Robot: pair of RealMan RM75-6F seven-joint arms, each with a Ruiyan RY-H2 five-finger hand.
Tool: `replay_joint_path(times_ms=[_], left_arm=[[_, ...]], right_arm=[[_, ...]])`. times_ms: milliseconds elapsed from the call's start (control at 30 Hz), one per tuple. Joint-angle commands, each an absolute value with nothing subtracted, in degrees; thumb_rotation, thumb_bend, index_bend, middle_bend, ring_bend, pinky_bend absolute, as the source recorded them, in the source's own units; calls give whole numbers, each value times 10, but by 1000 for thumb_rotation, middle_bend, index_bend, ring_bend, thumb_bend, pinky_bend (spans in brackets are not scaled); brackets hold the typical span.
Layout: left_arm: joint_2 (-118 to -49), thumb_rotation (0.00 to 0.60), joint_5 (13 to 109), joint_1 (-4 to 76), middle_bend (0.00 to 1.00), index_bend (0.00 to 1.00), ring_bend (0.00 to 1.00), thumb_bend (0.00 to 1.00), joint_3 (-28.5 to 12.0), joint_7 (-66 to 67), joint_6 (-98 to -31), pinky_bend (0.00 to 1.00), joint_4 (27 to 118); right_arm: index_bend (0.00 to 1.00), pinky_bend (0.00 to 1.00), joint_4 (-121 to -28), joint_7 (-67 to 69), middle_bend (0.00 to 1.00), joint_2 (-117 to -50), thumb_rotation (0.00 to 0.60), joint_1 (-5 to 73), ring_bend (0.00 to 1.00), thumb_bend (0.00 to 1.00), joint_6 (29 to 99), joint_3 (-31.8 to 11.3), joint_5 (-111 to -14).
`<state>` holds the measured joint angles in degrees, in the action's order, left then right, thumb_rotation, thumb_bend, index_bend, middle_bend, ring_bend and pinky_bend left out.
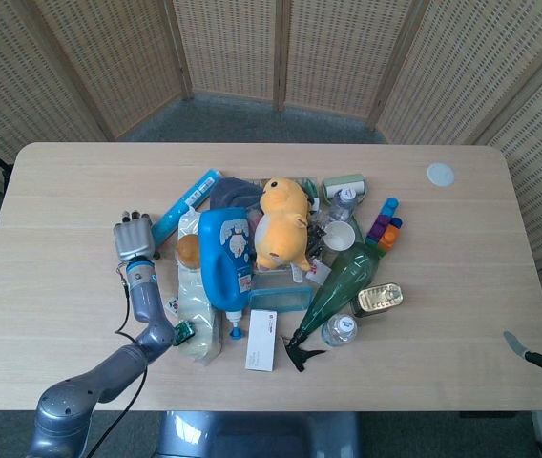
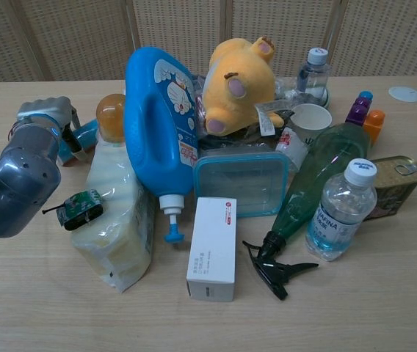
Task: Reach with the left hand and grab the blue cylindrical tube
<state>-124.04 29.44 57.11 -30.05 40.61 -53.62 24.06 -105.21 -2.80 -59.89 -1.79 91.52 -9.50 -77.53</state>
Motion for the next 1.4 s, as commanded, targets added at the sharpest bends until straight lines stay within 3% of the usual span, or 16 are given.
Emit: replay_joint_path(times_ms=[33,500,700,833,1067,1400], left_arm=[[-1245,600,306,571,309,430,235,1,-304,400,-534,423,232],[-1263,600,363,565,634,787,485,72,-308,381,-542,625,201],[-1249,600,385,558,653,811,507,83,-316,360,-576,645,235],[-1217,600,409,544,678,826,526,84,-316,348,-623,659,301],[-1121,600,434,499,681,827,529,82,-320,380,-712,661,503],[-1016,600,433,483,681,828,529,81,-343,448,-774,662,696]], right_arm=[[0,0,-1053,-26,0,-597,506,-18,0,0,915,-94,-776],[0,0,-1056,-11,0,-591,507,-19,0,0,913,-93,-777],[0,0,-1057,-9,0,-589,510,-20,0,0,913,-92,-778],[0,0,-1059,-10,0,-589,508,-20,0,0,914,-89,-783],[0,0,-1066,-15,0,-589,508,-21,0,0,917,-85,-791],[0,0,-1074,-20,0,-588,510,-23,0,0,921,-79,-803]])
